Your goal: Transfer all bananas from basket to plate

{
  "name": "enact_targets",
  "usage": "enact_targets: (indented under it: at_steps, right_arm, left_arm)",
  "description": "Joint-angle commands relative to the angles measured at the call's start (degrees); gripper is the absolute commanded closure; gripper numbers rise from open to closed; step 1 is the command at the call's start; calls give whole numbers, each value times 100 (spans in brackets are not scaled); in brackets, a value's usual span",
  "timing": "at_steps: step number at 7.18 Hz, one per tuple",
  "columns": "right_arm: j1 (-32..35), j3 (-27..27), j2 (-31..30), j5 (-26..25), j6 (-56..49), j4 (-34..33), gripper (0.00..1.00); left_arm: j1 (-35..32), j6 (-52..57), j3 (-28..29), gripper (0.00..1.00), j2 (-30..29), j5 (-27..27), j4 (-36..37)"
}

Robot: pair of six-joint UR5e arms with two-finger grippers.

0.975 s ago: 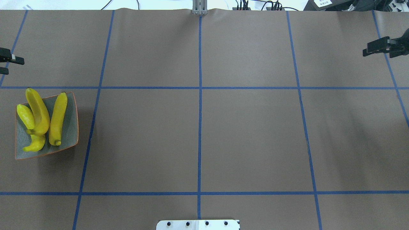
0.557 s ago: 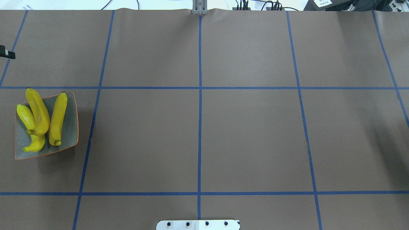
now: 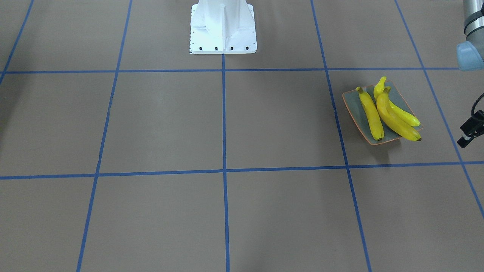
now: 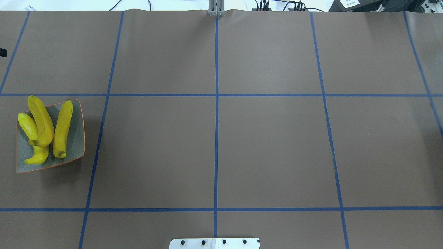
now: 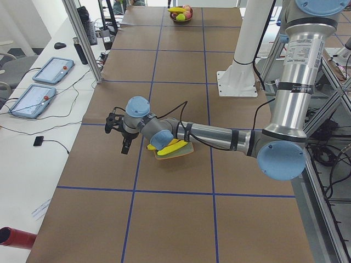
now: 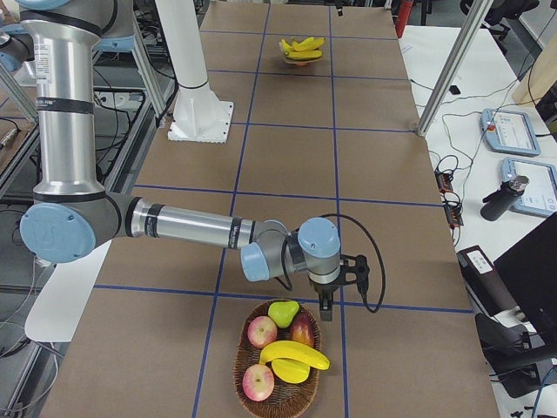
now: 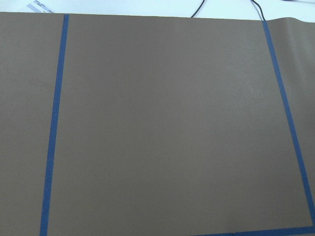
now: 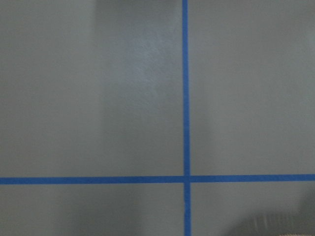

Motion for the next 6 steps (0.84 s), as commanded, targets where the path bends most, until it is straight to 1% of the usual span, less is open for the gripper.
enact_targets:
  at_steps: [1, 2, 5, 6]
  right_arm:
    - [35, -460, -45, -250, -530, -159, 0]
    - [43, -583, -71, -270, -531, -160, 0]
    - [35, -716, -177, -226, -531, -133, 3]
    - [35, -751, -168, -226, -514, -133, 8]
  left_arm:
    - [-5, -52, -148, 1, 14, -1, 53]
    - [-5, -87, -201, 1, 14, -2, 45]
    - [-5, -140, -290, 1, 23, -19, 44]
    - [-5, -166, -333, 1, 66, -19, 44]
